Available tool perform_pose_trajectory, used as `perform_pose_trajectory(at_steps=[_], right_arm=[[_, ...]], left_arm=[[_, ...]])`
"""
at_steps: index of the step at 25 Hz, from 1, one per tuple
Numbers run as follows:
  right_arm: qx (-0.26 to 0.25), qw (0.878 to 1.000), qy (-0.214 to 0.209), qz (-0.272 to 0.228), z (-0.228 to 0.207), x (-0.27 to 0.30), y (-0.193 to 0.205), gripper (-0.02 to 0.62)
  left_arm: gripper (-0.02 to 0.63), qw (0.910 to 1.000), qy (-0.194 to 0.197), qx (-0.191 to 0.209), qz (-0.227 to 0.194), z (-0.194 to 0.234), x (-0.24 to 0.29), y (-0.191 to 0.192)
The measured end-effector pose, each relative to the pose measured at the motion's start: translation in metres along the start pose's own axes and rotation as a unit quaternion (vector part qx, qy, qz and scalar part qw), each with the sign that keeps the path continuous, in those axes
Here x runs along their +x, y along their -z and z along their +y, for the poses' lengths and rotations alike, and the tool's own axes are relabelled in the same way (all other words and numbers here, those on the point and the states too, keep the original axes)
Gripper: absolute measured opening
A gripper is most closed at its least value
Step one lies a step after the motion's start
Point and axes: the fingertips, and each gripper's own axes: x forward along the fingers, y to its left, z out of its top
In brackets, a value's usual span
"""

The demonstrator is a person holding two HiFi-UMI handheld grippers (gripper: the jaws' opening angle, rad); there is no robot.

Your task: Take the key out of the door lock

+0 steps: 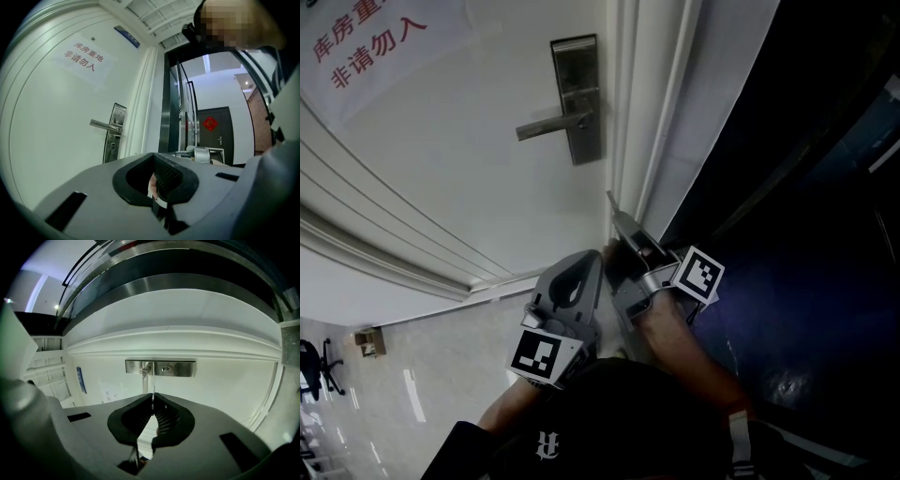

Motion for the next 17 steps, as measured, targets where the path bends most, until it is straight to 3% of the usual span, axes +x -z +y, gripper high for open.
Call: perform_pose_trajectory(at_steps=[17], right_arm=[[-0.001, 1.0, -0.01, -0.002, 0.01, -0.019, 0.006, 0.02]], left_arm=[[0.006, 0.9999, 0.004, 0.008, -0.004, -0.02, -0.012, -0.003]])
